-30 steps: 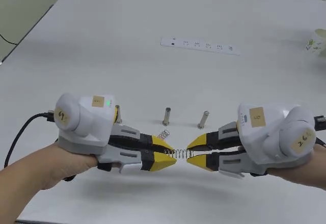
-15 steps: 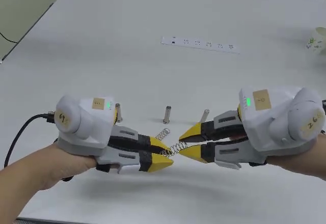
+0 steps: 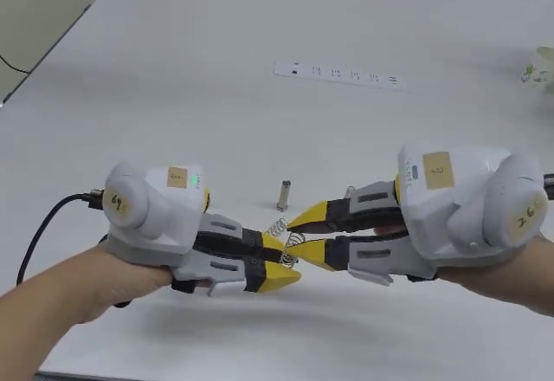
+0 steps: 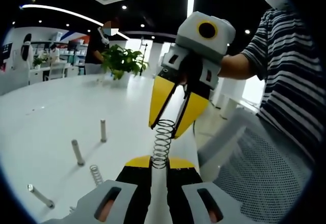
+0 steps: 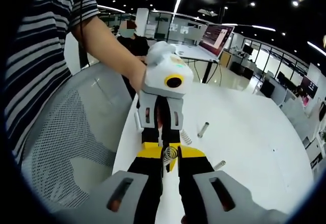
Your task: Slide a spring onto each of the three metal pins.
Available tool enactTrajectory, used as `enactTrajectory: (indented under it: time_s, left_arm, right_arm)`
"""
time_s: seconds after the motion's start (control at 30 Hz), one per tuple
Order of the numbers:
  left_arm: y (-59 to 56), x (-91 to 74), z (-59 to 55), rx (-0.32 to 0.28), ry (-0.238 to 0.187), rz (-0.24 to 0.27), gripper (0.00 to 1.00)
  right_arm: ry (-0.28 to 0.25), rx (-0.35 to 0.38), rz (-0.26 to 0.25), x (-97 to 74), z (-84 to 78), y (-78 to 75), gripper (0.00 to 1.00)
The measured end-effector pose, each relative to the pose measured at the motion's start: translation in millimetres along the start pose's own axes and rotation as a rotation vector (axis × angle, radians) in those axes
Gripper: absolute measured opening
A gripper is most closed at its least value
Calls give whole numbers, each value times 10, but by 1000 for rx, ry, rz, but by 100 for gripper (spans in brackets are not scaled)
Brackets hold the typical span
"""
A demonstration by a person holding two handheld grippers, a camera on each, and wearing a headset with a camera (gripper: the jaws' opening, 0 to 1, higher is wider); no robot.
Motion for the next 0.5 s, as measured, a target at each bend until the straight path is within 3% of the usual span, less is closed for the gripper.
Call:
enactTrajectory:
  time_s: [0.5]
  left_arm:
    - [10, -20, 34, 2, 0, 5, 2]
  right_arm:
    - [-17, -60, -19, 34, 66, 8, 7]
Point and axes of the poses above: the centre of the closed fingertips' face, and the gripper's own axes: x roughly forward along the fingers, y roughly to its left, z roughly out of its top, the point moved 2 cm from there along -x, roughly backward along the fingers, and after that the axes turned 8 degrees about -z, right-handed, at the moved point
